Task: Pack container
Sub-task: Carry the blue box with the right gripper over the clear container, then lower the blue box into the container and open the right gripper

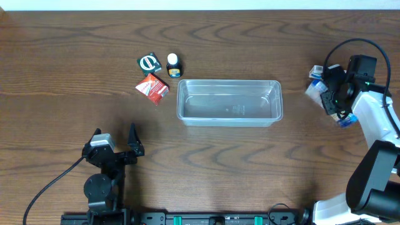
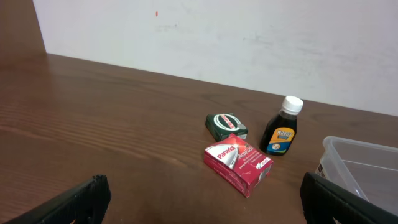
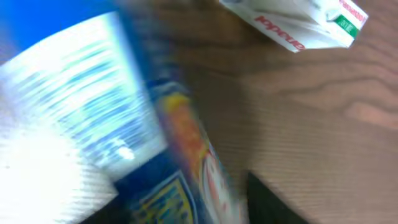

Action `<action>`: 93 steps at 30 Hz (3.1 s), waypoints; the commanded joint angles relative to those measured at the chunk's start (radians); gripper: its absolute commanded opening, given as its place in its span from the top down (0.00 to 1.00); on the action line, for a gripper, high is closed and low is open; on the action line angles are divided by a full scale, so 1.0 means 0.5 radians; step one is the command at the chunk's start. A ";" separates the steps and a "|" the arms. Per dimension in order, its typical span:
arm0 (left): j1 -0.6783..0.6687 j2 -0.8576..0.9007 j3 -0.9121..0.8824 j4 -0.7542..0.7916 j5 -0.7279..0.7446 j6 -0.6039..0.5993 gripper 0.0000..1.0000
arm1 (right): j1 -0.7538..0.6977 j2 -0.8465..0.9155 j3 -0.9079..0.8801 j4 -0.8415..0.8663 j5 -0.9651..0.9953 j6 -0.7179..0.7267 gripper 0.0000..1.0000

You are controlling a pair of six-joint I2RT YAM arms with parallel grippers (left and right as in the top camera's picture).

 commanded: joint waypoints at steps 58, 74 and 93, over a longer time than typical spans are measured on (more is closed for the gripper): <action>0.009 -0.010 -0.045 -0.057 0.007 0.027 0.02 | 1.299 -0.194 0.242 -0.253 -0.451 -1.196 0.99; 0.009 -0.010 -0.045 -0.057 0.008 0.027 0.02 | 1.290 0.042 0.240 -0.185 -0.486 -1.212 0.99; 0.009 -0.010 -0.045 -0.057 0.008 0.027 0.02 | 1.189 0.042 0.240 -0.192 -0.488 -1.232 0.99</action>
